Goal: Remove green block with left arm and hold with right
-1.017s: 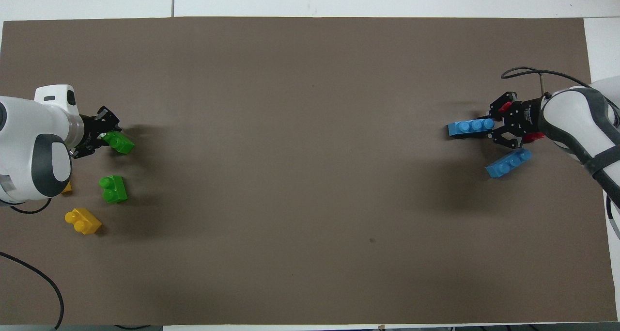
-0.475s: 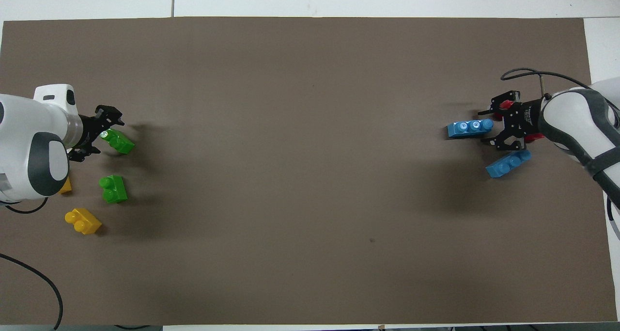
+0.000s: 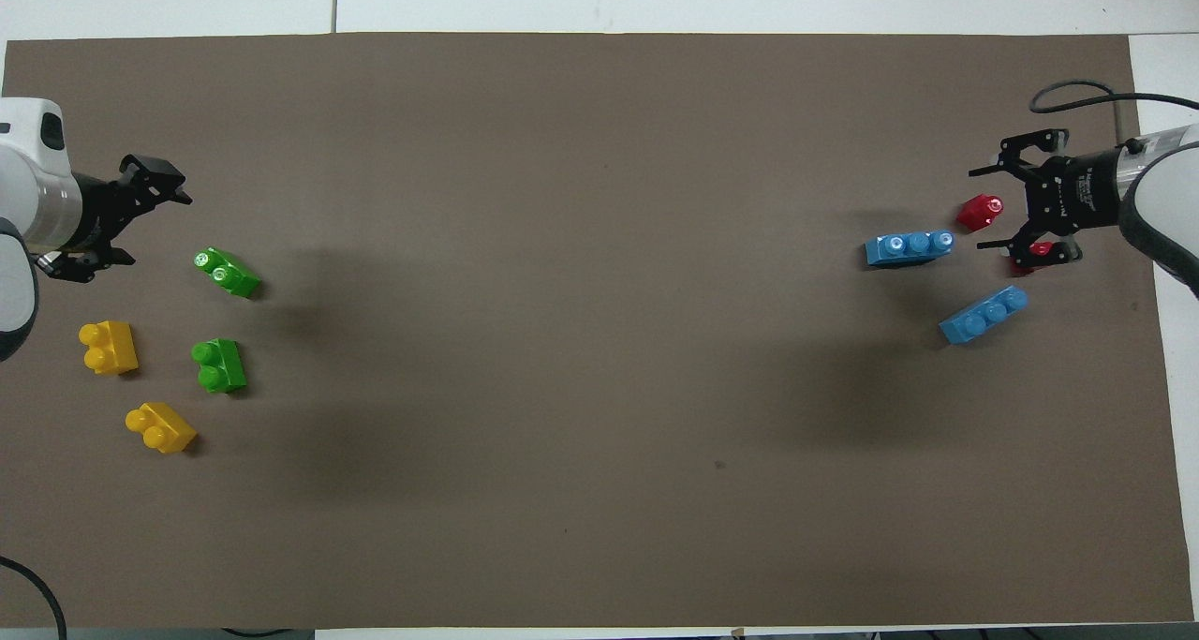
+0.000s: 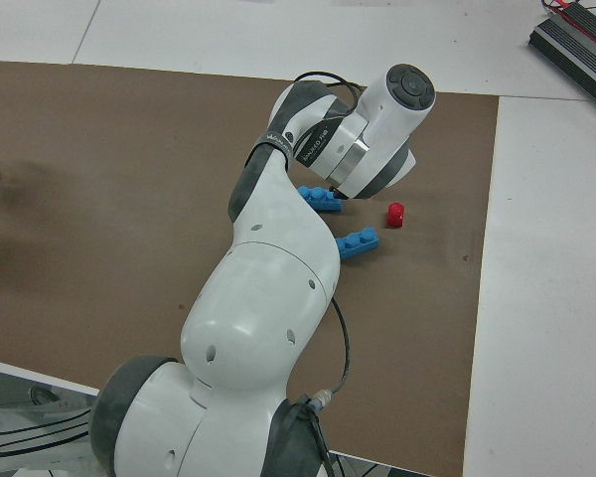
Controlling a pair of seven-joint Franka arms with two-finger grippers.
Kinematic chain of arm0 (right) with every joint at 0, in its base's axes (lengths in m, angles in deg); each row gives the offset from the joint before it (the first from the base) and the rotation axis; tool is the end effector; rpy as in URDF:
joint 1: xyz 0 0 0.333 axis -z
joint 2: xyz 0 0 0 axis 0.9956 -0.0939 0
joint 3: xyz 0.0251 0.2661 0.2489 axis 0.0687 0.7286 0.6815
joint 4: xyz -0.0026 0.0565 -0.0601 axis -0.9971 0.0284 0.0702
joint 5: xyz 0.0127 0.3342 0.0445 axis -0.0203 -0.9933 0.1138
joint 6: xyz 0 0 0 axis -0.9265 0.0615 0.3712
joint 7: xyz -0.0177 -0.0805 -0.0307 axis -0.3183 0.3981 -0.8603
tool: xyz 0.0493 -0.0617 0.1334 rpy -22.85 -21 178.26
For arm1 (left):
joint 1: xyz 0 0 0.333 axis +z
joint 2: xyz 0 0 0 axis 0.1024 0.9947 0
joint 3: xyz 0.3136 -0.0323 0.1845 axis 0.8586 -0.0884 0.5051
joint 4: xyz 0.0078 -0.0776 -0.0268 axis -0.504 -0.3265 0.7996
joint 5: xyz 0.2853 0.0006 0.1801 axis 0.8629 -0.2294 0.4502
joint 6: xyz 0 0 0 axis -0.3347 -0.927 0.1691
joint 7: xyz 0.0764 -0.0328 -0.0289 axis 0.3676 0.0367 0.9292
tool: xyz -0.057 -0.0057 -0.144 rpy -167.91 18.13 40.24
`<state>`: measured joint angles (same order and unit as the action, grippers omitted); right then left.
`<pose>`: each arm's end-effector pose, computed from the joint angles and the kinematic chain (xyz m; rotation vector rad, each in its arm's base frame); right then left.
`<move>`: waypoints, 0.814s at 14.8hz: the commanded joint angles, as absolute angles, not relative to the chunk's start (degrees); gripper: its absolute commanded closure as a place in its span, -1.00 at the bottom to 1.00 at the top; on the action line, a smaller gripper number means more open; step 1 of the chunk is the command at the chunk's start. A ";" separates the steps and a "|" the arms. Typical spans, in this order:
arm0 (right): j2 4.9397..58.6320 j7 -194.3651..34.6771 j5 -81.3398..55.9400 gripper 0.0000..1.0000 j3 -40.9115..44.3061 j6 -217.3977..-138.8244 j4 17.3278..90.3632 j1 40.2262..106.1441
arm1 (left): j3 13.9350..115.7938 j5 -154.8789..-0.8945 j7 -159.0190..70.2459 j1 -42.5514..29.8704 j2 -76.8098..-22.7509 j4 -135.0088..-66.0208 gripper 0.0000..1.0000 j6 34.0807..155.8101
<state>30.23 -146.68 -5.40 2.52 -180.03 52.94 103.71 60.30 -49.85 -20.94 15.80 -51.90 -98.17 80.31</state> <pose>0.5956 -0.0867 0.4243 -2.0981 1.8139 0.2292 0.5732 0.0307 0.4840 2.9184 1.0624 0.2476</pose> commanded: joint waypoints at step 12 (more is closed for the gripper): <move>50.28 -108.90 12.09 -1.00 3.99 -153.61 42.82 96.57 | 55.33 -47.38 -53.95 12.03 -56.13 -79.65 -1.00 49.81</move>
<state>47.04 -117.00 10.60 3.84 -156.12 41.76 97.64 55.92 -46.77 -53.33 12.20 -53.05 -79.74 52.38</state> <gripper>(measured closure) 0.000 0.000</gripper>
